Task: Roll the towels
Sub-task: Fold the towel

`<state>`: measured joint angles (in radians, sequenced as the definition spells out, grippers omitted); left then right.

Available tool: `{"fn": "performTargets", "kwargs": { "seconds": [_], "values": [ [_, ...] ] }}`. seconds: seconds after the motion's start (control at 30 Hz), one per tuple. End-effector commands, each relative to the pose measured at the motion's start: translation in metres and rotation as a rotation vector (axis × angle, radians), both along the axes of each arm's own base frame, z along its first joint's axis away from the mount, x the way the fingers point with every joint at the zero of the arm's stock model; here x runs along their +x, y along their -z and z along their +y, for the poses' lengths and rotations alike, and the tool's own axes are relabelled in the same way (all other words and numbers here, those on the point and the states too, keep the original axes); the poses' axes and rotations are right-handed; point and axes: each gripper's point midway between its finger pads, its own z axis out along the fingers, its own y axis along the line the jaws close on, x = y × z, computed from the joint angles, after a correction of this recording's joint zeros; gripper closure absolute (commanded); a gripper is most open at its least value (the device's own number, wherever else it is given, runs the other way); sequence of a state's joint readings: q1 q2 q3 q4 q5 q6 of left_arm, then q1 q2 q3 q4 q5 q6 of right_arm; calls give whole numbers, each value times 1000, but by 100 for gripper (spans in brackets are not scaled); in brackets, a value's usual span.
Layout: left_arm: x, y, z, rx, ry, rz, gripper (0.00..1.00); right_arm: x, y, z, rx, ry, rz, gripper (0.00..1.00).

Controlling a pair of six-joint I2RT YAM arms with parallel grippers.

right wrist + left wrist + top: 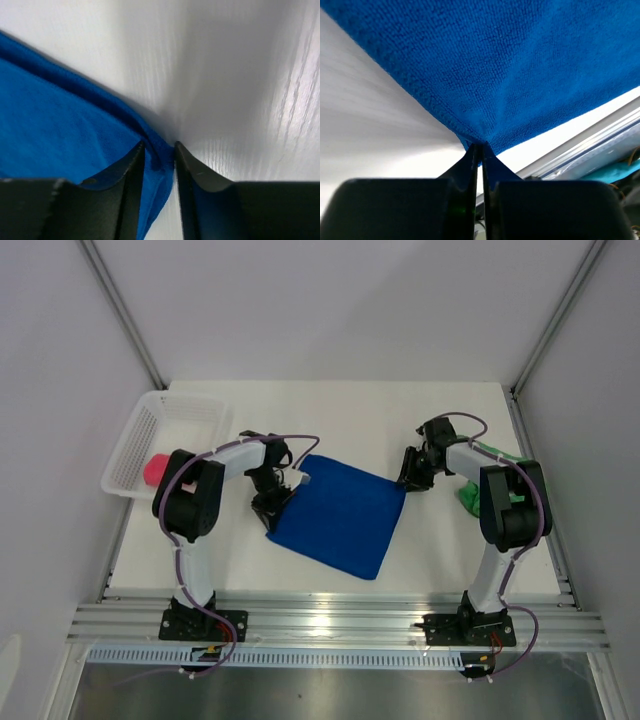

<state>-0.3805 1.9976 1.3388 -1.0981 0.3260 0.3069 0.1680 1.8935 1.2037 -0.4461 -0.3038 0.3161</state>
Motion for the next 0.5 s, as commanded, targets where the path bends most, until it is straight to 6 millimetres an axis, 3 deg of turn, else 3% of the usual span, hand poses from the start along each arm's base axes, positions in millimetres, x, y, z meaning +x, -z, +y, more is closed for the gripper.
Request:
{"fn": "performTargets", "kwargs": {
  "seconds": [0.0,0.03,0.13,0.2,0.27,0.3,0.33,0.4,0.43,0.47],
  "values": [
    [0,-7,-8,-47,21,6,99,-17,7,-2,-2,5,35,68],
    [0,-8,-9,-55,26,1,99,-19,8,-2,-1,9,42,79],
    [8,-10,-7,-48,36,-54,99,-31,12,-2,12,24,66,92],
    [23,-15,-3,-32,39,-113,99,-37,5,-2,20,36,52,95],
    [39,-19,6,9,44,-161,99,-58,11,-6,19,66,86,97],
    [47,-21,10,27,47,-180,99,-62,3,-6,20,73,62,97],
    [60,-23,10,41,54,-212,99,-78,11,-10,3,84,92,97],
    [72,-21,22,111,82,-248,99,-94,12,-9,1,108,102,97],
    [89,-23,21,124,95,-286,99,-99,4,-8,2,116,79,97],
    [96,-22,22,143,101,-299,99,-115,12,-9,-6,124,106,97]
  ]
}}
